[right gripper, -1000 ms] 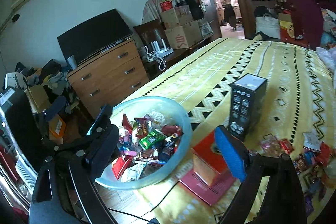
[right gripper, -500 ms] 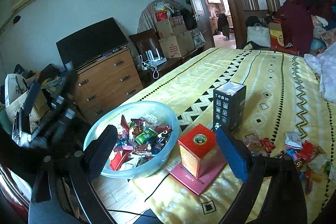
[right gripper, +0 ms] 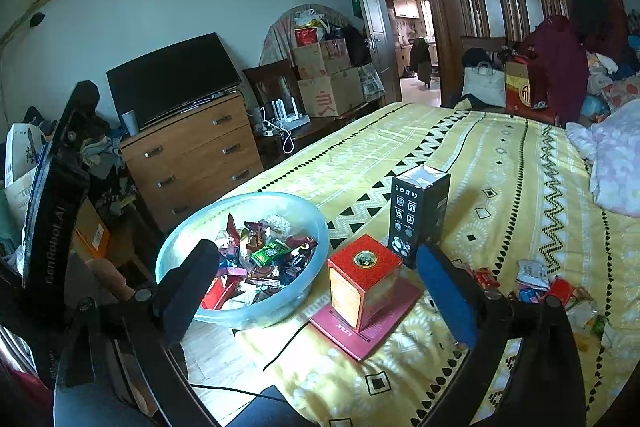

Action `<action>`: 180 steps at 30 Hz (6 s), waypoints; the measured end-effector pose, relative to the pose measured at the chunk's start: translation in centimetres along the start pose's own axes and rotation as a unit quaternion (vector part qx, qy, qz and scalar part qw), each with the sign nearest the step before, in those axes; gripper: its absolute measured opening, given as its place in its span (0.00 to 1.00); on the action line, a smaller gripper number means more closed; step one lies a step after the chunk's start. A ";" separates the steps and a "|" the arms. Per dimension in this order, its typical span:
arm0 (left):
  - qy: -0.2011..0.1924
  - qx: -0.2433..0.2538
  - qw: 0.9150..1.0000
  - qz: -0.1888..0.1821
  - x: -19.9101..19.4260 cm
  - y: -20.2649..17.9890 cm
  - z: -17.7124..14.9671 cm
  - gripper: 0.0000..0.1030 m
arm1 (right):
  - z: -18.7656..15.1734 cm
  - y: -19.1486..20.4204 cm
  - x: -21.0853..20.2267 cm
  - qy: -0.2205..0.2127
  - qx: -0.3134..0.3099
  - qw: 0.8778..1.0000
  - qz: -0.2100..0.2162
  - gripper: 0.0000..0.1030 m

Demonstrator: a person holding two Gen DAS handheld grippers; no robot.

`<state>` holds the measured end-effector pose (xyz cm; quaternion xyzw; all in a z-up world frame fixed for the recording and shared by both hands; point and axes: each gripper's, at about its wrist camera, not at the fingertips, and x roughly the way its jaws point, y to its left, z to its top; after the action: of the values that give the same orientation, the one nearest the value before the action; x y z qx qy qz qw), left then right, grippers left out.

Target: Organize snacks

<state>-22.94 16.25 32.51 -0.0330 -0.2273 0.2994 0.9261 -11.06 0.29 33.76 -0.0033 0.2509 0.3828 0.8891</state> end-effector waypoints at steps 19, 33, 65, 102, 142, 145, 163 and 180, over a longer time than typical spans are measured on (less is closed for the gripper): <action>-0.057 -0.069 0.996 -0.031 -1.9 0.1 0.7 1.00 | -0.6 0.2 -1.3 -0.012 -0.020 1.000 -0.011 1.00; 0.093 -0.002 0.974 -0.205 -2.2 -6.3 -4.4 1.00 | -6.1 -8.3 -2.5 0.014 0.060 0.995 -0.074 1.00; 0.601 0.214 0.669 -0.383 -0.7 -24.9 -38.4 0.44 | -23.3 -27.5 -4.6 0.109 0.289 0.937 -0.160 1.00; 0.577 0.094 0.698 -0.414 -0.5 -19.8 -27.5 0.34 | -20.1 -29.9 5.0 0.135 0.195 0.960 -0.150 0.50; 0.586 0.139 0.701 -0.383 -3.1 -18.2 -32.3 1.00 | -26.2 -26.1 0.9 0.179 0.203 0.948 -0.169 0.85; 0.583 0.123 0.708 -0.380 -2.7 -18.0 -31.7 0.99 | -25.8 -26.0 0.1 0.168 0.199 0.952 -0.161 0.47; 0.590 0.109 0.712 -0.364 -1.9 -17.5 -31.3 1.00 | -26.9 -26.5 0.2 0.164 0.252 0.944 -0.138 0.87; 0.594 0.098 0.715 -0.356 -1.2 -17.3 -31.4 1.00 | -26.0 -25.7 -0.1 0.138 0.234 0.952 -0.139 0.94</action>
<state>-0.65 3.75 7.39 -0.0295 0.4052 -0.1132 0.9067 -5.14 -23.12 6.34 0.1171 0.4508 0.1820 0.8660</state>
